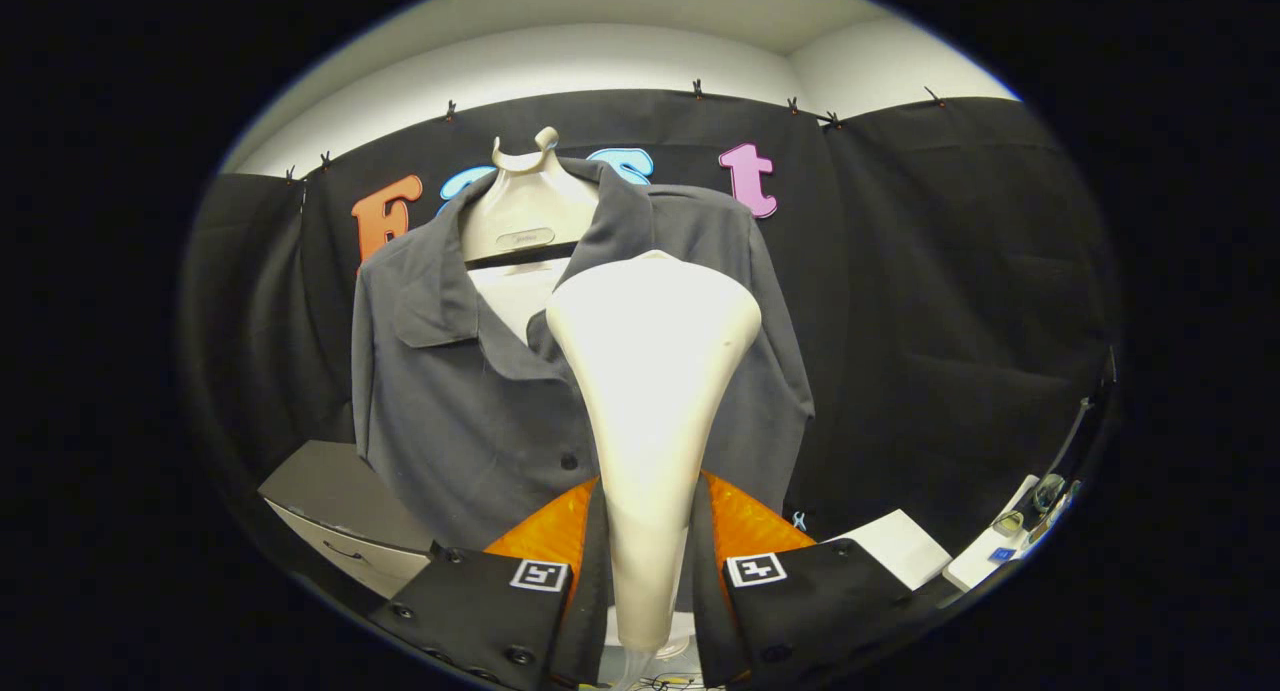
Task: Iron the clothes twice with a garment steamer, once on the left side and once on the right side.
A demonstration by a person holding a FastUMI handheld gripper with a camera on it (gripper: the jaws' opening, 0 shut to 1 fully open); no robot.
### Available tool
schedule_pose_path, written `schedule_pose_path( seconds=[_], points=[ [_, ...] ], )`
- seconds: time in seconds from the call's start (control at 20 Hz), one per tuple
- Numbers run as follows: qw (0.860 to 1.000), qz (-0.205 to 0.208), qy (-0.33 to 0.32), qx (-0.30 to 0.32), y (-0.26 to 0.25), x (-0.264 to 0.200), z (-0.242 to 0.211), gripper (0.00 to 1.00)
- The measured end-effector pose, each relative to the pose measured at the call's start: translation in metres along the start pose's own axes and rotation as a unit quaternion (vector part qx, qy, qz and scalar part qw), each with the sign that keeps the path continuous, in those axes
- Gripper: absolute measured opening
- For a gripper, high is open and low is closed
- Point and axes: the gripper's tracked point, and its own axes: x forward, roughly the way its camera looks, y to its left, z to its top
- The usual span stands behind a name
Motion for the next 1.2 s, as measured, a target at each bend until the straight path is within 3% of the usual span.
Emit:
schedule_pose_path(
  seconds=[0.4,1.2],
  points=[
    [1.0,-0.001,0.017,-0.008,-0.024,0.053,0.001,0.44],
    [0.995,0.023,0.095,-0.002,-0.041,0.077,-0.096,0.44]
  ],
)
